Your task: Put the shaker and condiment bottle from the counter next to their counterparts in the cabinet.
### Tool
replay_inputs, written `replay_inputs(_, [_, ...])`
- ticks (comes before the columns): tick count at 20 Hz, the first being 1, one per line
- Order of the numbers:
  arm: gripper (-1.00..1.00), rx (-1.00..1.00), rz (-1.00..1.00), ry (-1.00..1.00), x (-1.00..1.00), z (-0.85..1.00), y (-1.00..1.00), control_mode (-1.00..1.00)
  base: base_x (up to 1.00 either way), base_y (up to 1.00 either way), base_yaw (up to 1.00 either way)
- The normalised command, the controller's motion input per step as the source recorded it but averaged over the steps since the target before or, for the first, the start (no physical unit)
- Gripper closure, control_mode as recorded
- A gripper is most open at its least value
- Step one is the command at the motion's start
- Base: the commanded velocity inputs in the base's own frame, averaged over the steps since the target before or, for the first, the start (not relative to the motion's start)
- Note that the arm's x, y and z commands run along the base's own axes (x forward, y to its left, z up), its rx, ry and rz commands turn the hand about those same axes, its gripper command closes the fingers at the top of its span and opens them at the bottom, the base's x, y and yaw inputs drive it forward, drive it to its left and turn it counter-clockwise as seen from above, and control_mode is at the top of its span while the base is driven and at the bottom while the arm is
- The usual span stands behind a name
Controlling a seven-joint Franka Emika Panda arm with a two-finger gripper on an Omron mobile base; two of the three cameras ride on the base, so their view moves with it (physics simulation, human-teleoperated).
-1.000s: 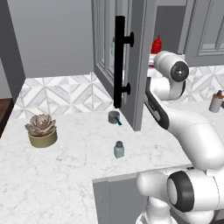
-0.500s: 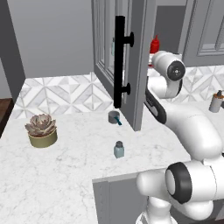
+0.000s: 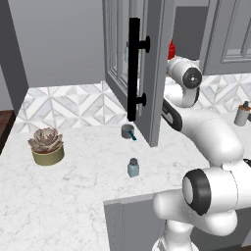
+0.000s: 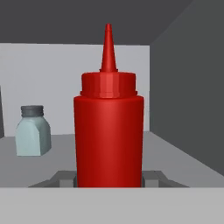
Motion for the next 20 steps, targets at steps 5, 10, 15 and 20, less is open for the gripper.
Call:
replay_inputs(5, [1.0,0.0,0.0,0.0,0.44,-0.13,0.0,-1.0,0.0,0.0,0.0])
replay_inputs(10, [1.0,0.0,0.0,0.0,0.33,-0.15,-0.01,-1.0,0.0,0.0,0.0])
replay_inputs(15, [1.0,0.0,0.0,0.0,0.25,-0.19,-0.06,-1.0,0.0,0.0,0.0])
replay_inputs(20, [1.0,0.0,0.0,0.0,0.25,-0.22,-0.07,-1.0,0.0,0.0,0.0])
